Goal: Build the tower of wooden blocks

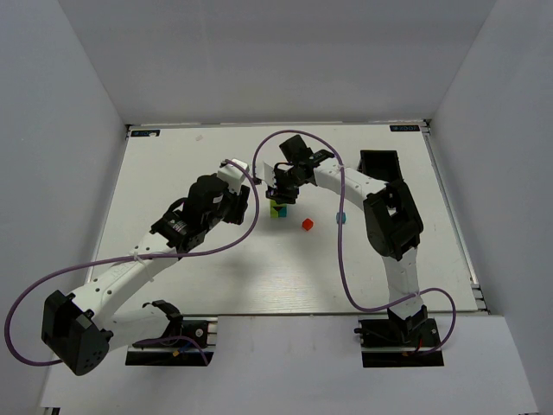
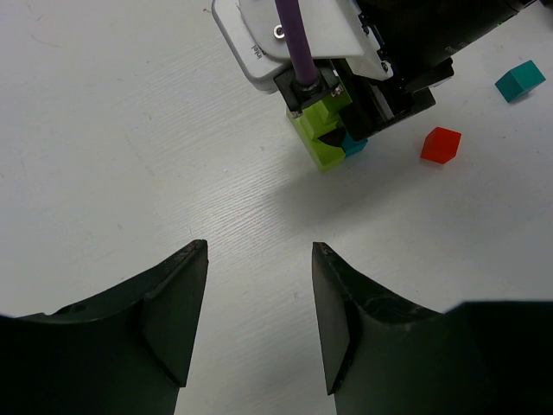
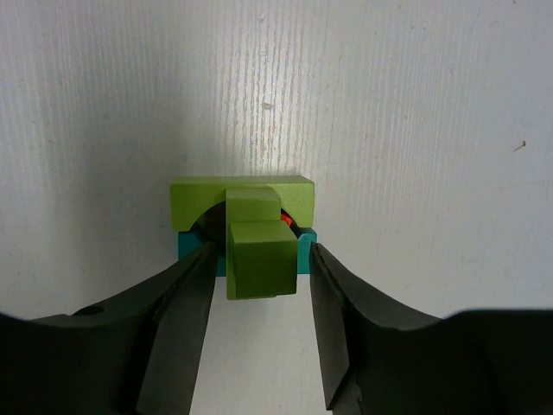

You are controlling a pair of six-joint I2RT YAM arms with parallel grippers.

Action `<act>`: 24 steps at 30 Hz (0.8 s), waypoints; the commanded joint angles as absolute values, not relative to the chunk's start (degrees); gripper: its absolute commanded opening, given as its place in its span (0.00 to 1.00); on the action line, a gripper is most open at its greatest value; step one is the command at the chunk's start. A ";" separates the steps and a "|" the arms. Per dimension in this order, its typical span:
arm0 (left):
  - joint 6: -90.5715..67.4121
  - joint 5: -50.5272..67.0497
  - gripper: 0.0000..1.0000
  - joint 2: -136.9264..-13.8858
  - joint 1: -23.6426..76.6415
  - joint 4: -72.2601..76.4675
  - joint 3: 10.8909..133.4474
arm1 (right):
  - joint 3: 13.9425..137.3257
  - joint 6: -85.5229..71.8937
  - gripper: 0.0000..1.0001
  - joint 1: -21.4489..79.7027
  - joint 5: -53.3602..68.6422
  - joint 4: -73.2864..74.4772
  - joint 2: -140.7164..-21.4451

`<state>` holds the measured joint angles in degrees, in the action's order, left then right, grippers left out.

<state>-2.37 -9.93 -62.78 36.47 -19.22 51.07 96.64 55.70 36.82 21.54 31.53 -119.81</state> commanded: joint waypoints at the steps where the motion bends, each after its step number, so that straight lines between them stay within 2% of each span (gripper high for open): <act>1: -2.11 -10.28 0.62 -62.05 36.12 -18.81 50.89 | 96.24 55.72 0.54 36.65 21.97 31.55 -116.98; 5: -2.11 -10.28 0.62 -62.05 36.12 -18.81 50.89 | 95.89 55.46 0.61 36.74 21.97 31.03 -116.46; 11: -2.11 -10.28 0.62 -62.05 36.12 -18.81 50.89 | 94.83 55.20 0.89 36.74 21.98 30.06 -115.31; 20: -2.11 -10.81 0.62 -62.05 36.12 -18.81 50.89 | 92.64 54.84 0.89 36.04 22.24 29.62 -110.75; 24: -2.11 -10.81 0.62 -62.05 36.12 -18.81 50.89 | 88.16 55.02 0.89 35.07 21.10 29.45 -101.54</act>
<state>-2.37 -10.13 -62.78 36.47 -19.22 51.07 90.13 55.48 36.16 21.19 30.37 -110.04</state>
